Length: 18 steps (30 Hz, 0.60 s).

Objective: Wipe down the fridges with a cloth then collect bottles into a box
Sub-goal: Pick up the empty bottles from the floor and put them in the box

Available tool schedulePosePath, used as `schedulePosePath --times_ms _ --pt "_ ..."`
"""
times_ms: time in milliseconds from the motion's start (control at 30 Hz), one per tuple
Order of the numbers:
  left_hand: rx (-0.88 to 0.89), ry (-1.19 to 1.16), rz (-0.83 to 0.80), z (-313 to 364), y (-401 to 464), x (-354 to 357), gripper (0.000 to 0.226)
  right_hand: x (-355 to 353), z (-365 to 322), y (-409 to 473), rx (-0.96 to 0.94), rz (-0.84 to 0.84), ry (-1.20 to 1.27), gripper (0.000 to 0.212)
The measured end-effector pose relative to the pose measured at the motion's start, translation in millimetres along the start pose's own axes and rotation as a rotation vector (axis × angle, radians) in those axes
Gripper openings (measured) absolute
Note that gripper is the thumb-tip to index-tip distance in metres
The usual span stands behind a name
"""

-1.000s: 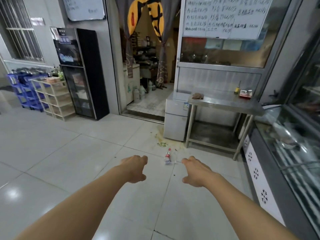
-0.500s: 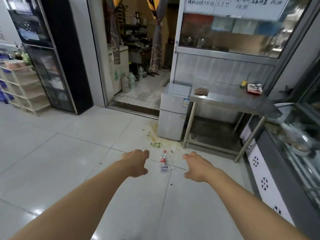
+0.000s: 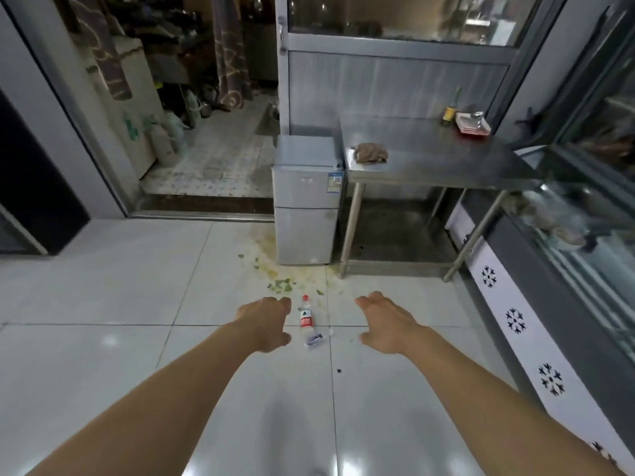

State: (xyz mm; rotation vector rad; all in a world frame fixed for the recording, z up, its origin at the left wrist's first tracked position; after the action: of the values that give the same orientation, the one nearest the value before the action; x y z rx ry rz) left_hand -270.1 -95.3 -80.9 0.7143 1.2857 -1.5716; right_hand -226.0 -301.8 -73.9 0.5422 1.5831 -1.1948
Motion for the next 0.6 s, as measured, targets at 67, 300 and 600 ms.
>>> schedulePosePath --times_ms 67,300,600 --pt "0.012 0.010 -0.037 -10 36 -5 0.054 -1 4 34 0.024 -0.021 0.018 0.062" --pt "0.025 0.063 -0.139 -41 180 -17 0.052 4 29 176 0.082 -0.079 0.139 0.064" --pt "0.062 0.103 -0.271 -65 324 -3 0.050 39 59 302 0.148 -0.242 0.237 0.063"
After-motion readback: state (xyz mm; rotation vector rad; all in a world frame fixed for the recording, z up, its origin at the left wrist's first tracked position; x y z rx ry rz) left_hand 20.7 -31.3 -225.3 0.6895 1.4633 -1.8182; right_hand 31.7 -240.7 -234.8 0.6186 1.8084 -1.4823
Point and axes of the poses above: each hand's wrist, its own y-axis towards the middle knuckle, its own x-axis out of the palm, z = x × y, the point moved 3 cm from there along y, towards the middle knuckle, and after that the axes turned 11 degrees about -y, right-handed, at the moved point
